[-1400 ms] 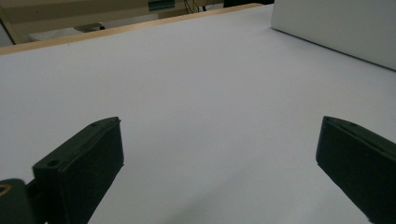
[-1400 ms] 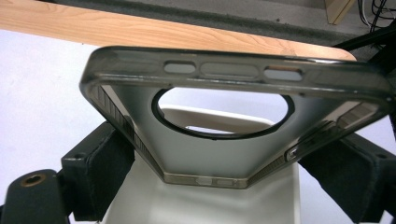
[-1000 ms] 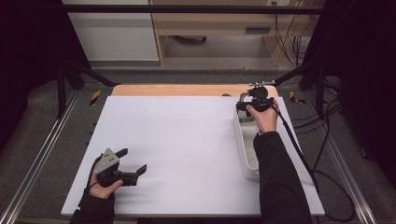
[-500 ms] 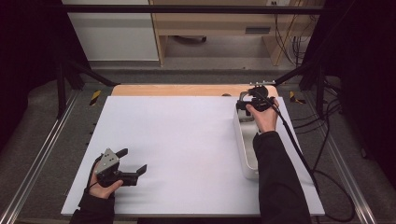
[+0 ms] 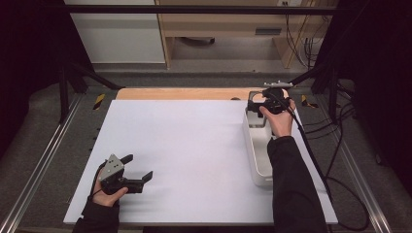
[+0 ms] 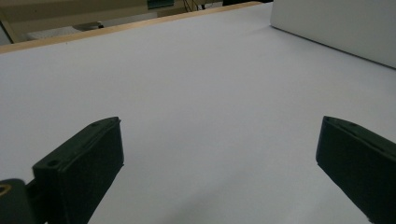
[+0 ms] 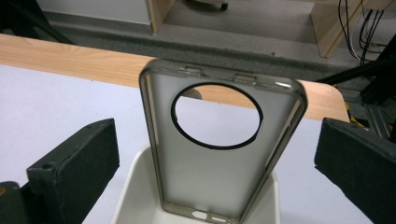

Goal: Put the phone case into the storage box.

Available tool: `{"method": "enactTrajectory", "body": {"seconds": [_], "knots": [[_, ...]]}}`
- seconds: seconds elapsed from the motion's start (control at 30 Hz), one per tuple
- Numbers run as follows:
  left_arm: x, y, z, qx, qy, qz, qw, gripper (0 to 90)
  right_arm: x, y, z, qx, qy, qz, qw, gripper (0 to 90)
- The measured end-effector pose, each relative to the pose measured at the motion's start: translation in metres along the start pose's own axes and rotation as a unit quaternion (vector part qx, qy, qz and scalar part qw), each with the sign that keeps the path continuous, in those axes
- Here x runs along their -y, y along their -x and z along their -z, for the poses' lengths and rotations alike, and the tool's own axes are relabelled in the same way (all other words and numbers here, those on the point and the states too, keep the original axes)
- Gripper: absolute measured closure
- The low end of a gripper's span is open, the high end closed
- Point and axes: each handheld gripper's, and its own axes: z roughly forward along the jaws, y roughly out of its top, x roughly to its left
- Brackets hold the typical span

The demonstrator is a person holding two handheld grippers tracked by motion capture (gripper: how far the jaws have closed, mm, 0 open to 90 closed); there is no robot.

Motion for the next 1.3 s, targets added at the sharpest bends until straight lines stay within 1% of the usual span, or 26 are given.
{"method": "enactTrajectory", "body": {"seconds": [0.07,0.13,0.27,0.4,0.47,0.53,0.57,0.67,0.7,0.8,0.93,1.0,1.1,1.17,1.3], "knots": [[0.0,0.0,0.0,-0.001,0.0,0.0,1.0,0.4,-0.001,0.001,0.005,-0.007,0.007,0.004,0.9999,0.4],[0.0,0.0,0.0,-0.001,0.0,-0.001,1.0,0.2,-0.002,0.0,0.011,-0.015,0.015,0.002,0.9998,0.4],[0.0,0.001,0.0,-0.001,0.0,-0.002,1.0,0.0,-0.001,-0.002,0.024,-0.032,0.033,0.011,0.9989,0.5],[-0.001,0.001,0.0,0.0,0.002,-0.002,1.0,0.0,0.0,-0.005,0.039,-0.054,0.053,0.017,0.997,0.4],[-0.001,0.001,0.0,0.0,0.002,-0.001,1.0,0.0,0.001,-0.008,0.047,-0.066,0.065,0.022,0.9954,0.5],[-0.001,0.001,0.0,0.001,0.003,-0.001,1.0,0.0,0.003,-0.01,0.056,-0.08,0.081,0.029,0.9931,0.7],[-0.001,0.001,0.0,0.002,0.003,-0.001,1.0,0.0,0.005,-0.011,0.061,-0.09,0.086,0.029,0.9917,0.4],[-0.001,0.002,0.0,0.002,0.003,-0.001,1.0,0.0,0.009,-0.013,0.074,-0.112,0.11,0.032,0.987,0.6],[-0.001,0.002,0.0,0.003,0.003,-0.001,1.0,0.0,0.012,-0.014,0.079,-0.119,0.117,0.037,0.9853,0.4],[-0.001,0.002,0.0,0.004,0.004,-0.001,1.0,0.0,0.017,-0.013,0.091,-0.132,0.132,0.041,0.9816,0.7],[-0.001,0.002,-0.001,0.005,0.003,-0.002,1.0,0.0,0.024,-0.011,0.105,-0.146,0.146,0.047,0.9774,1.0],[-0.002,0.003,-0.001,0.005,0.004,-0.003,1.0,0.0,0.029,-0.009,0.111,-0.155,0.148,0.051,0.9754,0.7],[-0.002,0.003,0.0,0.006,0.004,-0.003,1.0,0.0,0.039,-0.006,0.122,-0.17,0.155,0.055,0.9717,1.0],[-0.002,0.003,0.0,0.006,0.005,-0.004,1.0,0.0,0.047,-0.003,0.126,-0.181,0.158,0.063,0.9687,0.8],[-0.002,0.004,0.0,0.007,0.007,-0.005,0.9999,0.0,0.064,0.003,0.134,-0.198,0.159,0.069,0.9647,0.8]]}}
